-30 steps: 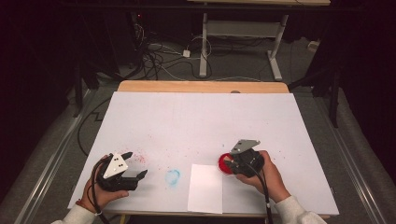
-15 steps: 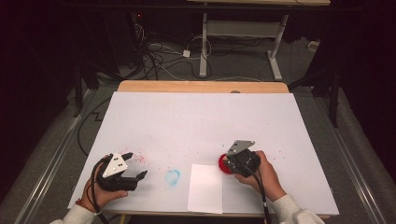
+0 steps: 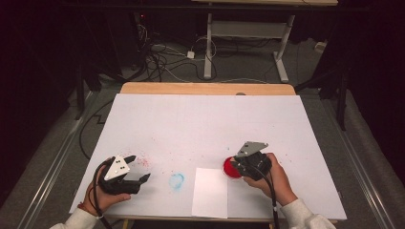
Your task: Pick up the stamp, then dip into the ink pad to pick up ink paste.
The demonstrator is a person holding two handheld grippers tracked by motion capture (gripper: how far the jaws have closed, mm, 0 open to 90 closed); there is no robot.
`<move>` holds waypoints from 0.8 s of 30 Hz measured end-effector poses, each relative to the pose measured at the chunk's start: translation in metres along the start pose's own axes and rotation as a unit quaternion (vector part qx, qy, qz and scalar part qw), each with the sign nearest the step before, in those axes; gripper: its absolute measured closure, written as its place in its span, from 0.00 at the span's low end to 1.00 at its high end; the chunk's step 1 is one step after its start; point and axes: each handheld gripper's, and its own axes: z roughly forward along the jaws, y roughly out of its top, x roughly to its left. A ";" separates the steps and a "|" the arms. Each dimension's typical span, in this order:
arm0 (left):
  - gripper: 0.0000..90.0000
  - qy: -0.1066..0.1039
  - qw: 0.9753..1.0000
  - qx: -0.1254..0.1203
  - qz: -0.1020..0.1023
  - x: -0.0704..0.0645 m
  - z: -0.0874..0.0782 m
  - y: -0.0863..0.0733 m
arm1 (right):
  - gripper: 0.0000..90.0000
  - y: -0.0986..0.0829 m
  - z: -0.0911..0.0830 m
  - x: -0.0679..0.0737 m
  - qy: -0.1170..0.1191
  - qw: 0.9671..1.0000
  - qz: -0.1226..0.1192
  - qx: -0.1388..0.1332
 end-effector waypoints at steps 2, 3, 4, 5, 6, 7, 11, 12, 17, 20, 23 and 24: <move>0.21 0.000 1.000 0.000 0.000 0.000 0.000 0.000 | 0.85 0.000 -0.004 -0.001 -0.001 1.000 -0.001 -0.003; 0.21 0.000 1.000 0.002 0.000 0.000 0.000 -0.001 | 0.85 0.001 -0.006 -0.001 -0.003 1.000 0.000 -0.004; 0.21 0.000 1.000 0.002 -0.001 0.000 0.000 -0.001 | 0.85 0.002 -0.009 -0.002 -0.002 1.000 0.002 -0.011; 0.21 0.000 1.000 0.001 -0.003 0.000 0.000 0.000 | 0.85 0.003 -0.012 -0.003 -0.001 1.000 0.003 -0.016; 0.21 0.001 1.000 -0.001 -0.004 0.000 0.000 0.000 | 0.85 0.003 -0.015 -0.003 -0.001 1.000 0.004 -0.022; 0.21 0.002 1.000 -0.002 -0.004 0.000 -0.001 0.000 | 0.85 0.005 -0.019 -0.003 -0.003 1.000 0.003 -0.025; 0.21 0.002 1.000 -0.001 -0.008 0.001 -0.002 -0.002 | 0.85 0.011 -0.032 -0.001 -0.005 0.999 -0.004 -0.042; 0.21 0.002 1.000 -0.001 -0.009 0.001 -0.003 -0.002 | 0.85 0.012 -0.034 0.000 -0.005 0.999 -0.006 -0.045; 0.21 0.004 1.000 0.002 -0.002 -0.001 -0.002 -0.001 | 0.85 0.014 -0.050 0.000 -0.009 0.998 -0.004 -0.064; 0.21 0.006 1.000 0.001 0.002 -0.001 -0.003 0.000 | 0.85 0.016 -0.058 -0.001 -0.015 0.997 -0.002 -0.071; 0.21 0.005 1.000 0.000 0.003 -0.002 -0.003 0.000 | 0.85 0.015 -0.067 -0.004 -0.020 0.997 0.002 -0.077; 0.21 0.005 1.000 0.001 0.003 -0.002 -0.003 0.000 | 0.85 0.015 -0.071 -0.005 -0.021 0.996 0.007 -0.082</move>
